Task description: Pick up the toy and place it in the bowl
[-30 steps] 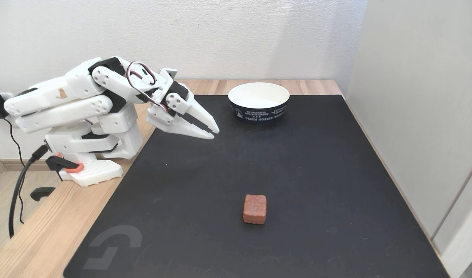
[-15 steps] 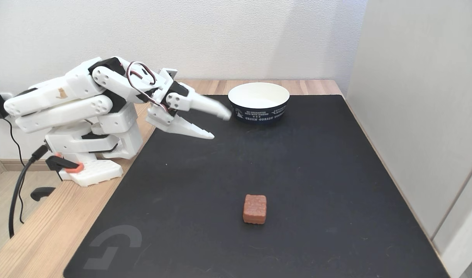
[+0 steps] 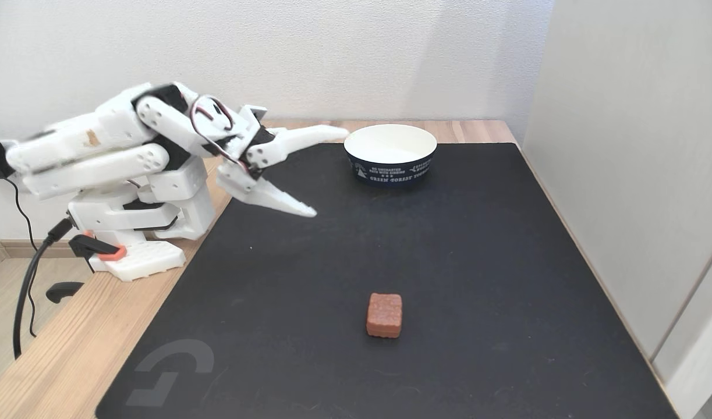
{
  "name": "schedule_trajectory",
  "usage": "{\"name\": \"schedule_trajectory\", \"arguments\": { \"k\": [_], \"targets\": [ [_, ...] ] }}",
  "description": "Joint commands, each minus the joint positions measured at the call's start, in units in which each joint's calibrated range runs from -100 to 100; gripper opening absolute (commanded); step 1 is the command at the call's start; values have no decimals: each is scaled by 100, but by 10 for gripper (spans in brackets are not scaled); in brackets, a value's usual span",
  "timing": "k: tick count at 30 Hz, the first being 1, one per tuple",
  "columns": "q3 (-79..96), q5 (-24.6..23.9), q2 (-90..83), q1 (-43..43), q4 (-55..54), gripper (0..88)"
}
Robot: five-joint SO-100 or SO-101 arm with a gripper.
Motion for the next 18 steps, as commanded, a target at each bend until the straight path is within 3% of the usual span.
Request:
{"name": "schedule_trajectory", "arguments": {
  "k": [1,9,18],
  "targets": [
    [-1331,9,1134,443,369,516],
    [-4945,103,4802,978,1131,516],
    [-8028,1073,8504,2199,1588,520]
  ]
}}
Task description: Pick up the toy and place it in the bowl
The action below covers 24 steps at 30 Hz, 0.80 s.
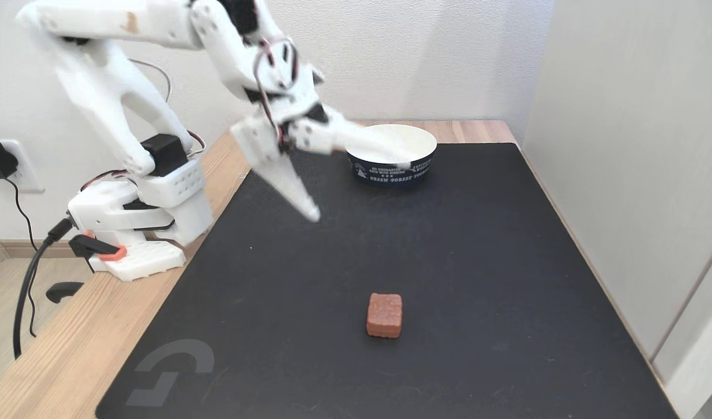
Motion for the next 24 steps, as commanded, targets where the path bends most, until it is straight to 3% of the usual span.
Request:
{"name": "schedule_trajectory", "arguments": {
  "k": [1,8,24],
  "targets": [
    [-1806,467,1577,619,533,520],
    [-3978,864,3844,1079,1397,521],
    [-5411,858,5687,644,1312,518]
  ]
}}
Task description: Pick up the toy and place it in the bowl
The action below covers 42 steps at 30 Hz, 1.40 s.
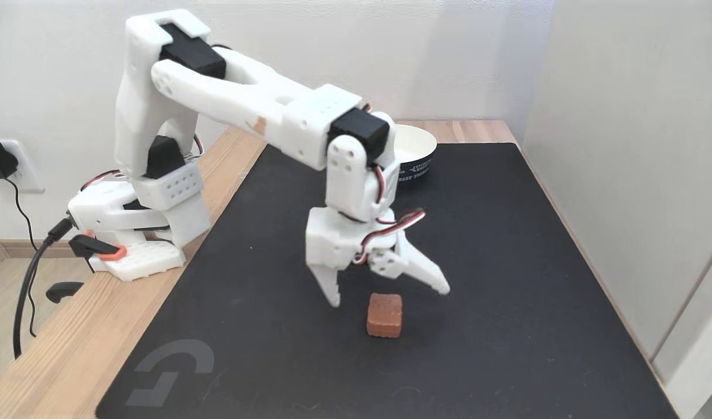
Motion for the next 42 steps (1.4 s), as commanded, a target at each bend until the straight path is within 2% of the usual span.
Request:
{"name": "schedule_trajectory", "arguments": {
  "k": [1,15,16,17,22,29,38,42],
  "targets": [
    [-691,19,250,-39,12,518],
    [-925,14,717,70,20,508],
    [-925,14,717,70,20,489],
    [-943,14,717,70,20,426],
    [-979,-12,717,78,20,234],
    [-934,14,708,78,-174,47],
    [-907,-12,667,37,-191,23],
    [-970,-106,350,-256,-420,23]
  ]
}}
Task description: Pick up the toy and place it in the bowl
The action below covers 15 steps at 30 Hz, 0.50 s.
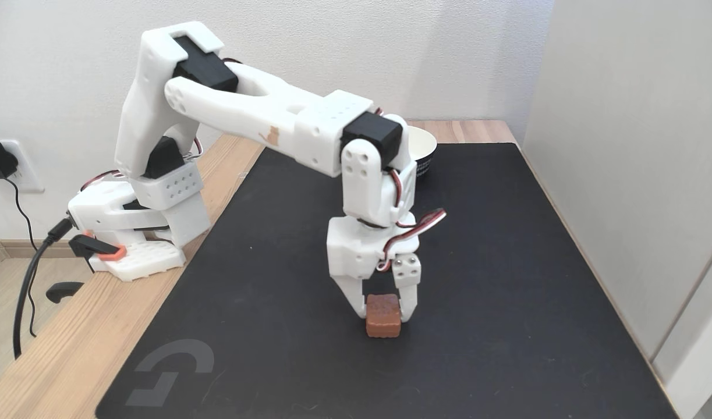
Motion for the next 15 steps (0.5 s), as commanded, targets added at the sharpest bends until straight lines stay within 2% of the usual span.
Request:
{"name": "schedule_trajectory", "arguments": {
  "k": [1,7,12,13,15],
  "targets": [
    [48,-190,-458,-332,-395,23],
    [462,-722,-1734,-1185,-996,23],
    [1138,-1317,-3134,-2389,-1022,23],
    [1625,-1536,-3743,-2933,-1233,23],
    [2310,-1792,-4385,-3443,-1657,23]
  ]
}}
